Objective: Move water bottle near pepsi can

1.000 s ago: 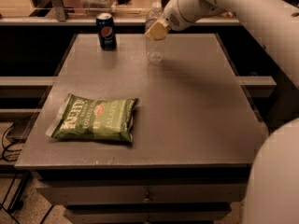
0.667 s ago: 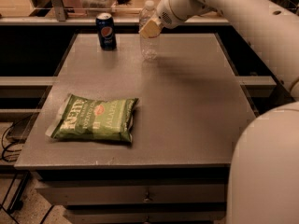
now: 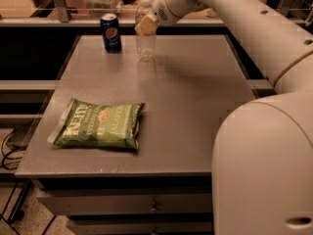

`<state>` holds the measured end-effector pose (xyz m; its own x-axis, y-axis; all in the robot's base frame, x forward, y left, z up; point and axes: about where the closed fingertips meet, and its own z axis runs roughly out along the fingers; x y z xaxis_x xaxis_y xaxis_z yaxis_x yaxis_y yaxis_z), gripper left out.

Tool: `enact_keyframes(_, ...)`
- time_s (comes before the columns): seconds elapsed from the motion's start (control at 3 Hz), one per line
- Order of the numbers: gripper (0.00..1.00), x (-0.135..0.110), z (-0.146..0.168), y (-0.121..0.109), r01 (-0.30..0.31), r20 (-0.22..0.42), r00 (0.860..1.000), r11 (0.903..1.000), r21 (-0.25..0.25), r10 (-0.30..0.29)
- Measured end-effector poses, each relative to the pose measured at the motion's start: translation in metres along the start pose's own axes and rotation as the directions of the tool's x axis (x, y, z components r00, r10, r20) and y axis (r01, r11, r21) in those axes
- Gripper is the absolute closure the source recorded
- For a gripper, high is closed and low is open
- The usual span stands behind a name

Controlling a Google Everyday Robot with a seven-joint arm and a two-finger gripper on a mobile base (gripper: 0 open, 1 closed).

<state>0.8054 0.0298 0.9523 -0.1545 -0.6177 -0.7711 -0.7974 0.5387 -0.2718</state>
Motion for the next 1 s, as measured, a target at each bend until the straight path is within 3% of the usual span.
enact_keyframes(0.33,0.82,-0.010,0.014,0.002,-0.011,0.011,1.000,0.9996,-0.026,0.011)
enact_keyframes(1.0,0.36,-0.024,0.038,0.010,-0.015,0.018,1.000,0.9970,-0.076,0.017)
